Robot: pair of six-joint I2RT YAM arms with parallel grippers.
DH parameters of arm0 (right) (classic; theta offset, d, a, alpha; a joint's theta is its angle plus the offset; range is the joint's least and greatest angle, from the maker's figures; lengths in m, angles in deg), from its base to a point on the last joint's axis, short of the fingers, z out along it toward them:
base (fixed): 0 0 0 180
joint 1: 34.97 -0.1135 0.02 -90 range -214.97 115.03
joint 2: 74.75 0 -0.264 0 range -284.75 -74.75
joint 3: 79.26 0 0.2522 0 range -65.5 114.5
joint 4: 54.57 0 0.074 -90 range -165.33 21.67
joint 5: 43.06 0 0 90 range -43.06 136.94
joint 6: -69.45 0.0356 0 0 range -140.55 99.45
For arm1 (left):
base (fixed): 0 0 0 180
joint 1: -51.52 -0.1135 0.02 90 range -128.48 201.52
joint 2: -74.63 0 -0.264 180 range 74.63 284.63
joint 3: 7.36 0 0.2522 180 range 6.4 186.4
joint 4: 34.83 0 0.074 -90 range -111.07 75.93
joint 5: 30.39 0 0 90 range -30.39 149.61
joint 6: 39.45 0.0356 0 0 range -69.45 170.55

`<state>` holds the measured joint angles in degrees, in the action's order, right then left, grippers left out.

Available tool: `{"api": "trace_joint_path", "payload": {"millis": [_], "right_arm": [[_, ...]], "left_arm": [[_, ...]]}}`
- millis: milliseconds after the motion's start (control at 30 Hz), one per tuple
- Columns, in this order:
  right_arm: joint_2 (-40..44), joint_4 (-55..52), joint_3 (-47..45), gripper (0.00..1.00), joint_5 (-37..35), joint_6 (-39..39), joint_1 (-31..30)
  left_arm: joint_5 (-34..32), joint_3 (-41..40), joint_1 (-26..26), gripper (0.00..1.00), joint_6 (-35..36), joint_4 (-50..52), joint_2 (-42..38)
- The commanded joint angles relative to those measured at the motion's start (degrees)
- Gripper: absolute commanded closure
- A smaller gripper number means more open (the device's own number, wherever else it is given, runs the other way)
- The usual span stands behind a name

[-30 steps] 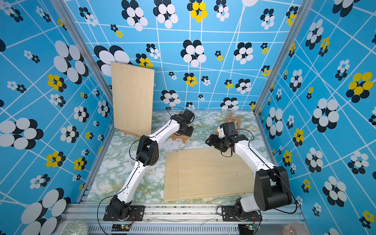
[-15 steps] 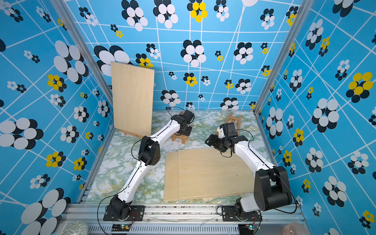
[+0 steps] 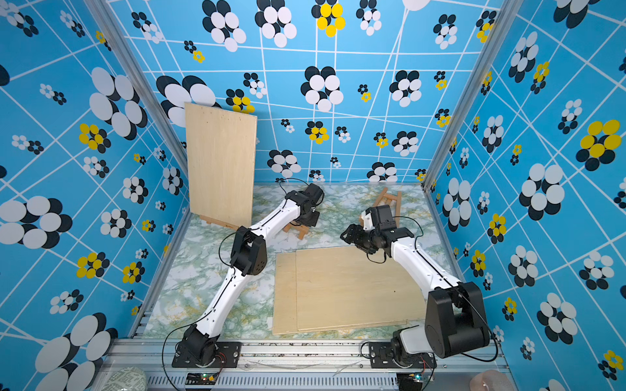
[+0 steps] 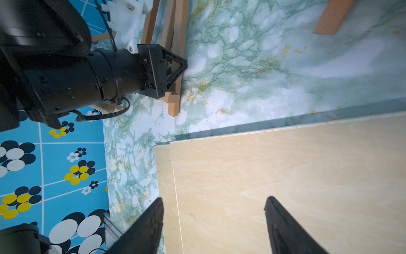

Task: Assemble the easel
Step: Pick up the easel at the center of the board.

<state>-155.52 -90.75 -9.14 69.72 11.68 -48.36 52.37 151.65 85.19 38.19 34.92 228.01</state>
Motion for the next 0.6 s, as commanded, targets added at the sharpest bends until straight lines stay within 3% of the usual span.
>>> {"api": "trace_joint_path", "payload": {"millis": [0, 367, 567], "right_arm": [[2.3, 1.4, -0.8, 0.26, -1.4, 0.3, -0.4], [-1.1, 12.7, -2.4, 0.23, -0.8, 2.9, -0.4], [-7.1, 20.7, 0.0, 0.21, 4.1, 1.8, -0.8]], "left_arm": [[3.5, -1.4, 1.0, 1.0, 0.9, 1.5, -6.8], [17.0, -2.5, 1.4, 1.0, -1.9, 4.3, -23.2], [21.6, -6.1, 0.9, 1.0, -4.8, 0.8, -29.9]]}}
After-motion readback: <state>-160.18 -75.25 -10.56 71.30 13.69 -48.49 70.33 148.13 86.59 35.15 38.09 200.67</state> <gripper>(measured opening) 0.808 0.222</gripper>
